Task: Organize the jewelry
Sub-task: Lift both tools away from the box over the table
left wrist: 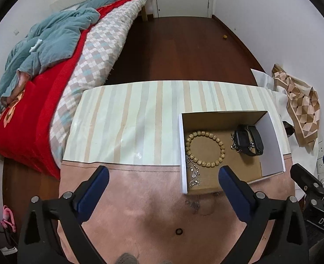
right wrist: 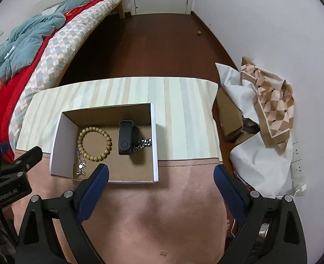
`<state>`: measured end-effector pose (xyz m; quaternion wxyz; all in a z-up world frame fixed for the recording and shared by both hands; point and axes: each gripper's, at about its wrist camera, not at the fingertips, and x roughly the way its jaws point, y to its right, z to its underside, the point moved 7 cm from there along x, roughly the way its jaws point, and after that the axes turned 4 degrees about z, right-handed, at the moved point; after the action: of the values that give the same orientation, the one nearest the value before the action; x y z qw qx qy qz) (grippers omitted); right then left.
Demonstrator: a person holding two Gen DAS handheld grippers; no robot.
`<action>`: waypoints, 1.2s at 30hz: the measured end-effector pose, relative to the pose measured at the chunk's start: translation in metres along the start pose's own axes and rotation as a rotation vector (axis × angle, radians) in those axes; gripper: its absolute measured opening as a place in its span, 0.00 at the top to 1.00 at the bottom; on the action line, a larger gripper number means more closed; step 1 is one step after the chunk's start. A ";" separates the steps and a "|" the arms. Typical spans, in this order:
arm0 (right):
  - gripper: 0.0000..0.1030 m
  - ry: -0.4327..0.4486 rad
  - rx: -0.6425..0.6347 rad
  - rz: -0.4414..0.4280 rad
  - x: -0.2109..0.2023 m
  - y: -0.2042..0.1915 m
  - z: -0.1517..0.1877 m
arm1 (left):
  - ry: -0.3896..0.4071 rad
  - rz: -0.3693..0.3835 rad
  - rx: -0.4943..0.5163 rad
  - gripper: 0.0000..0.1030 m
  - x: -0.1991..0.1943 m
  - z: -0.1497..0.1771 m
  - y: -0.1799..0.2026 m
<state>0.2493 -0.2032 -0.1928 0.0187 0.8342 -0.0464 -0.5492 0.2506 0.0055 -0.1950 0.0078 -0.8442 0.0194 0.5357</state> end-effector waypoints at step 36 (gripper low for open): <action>0.01 0.043 0.145 -0.101 -0.097 0.033 0.105 | 0.101 -0.096 -0.071 0.01 -0.102 0.109 -0.023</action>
<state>0.1134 -0.2243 -0.1431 -0.0683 0.8462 -0.0436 -0.5267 0.1101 0.0346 -0.1495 0.0025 -0.8699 -0.0399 0.4917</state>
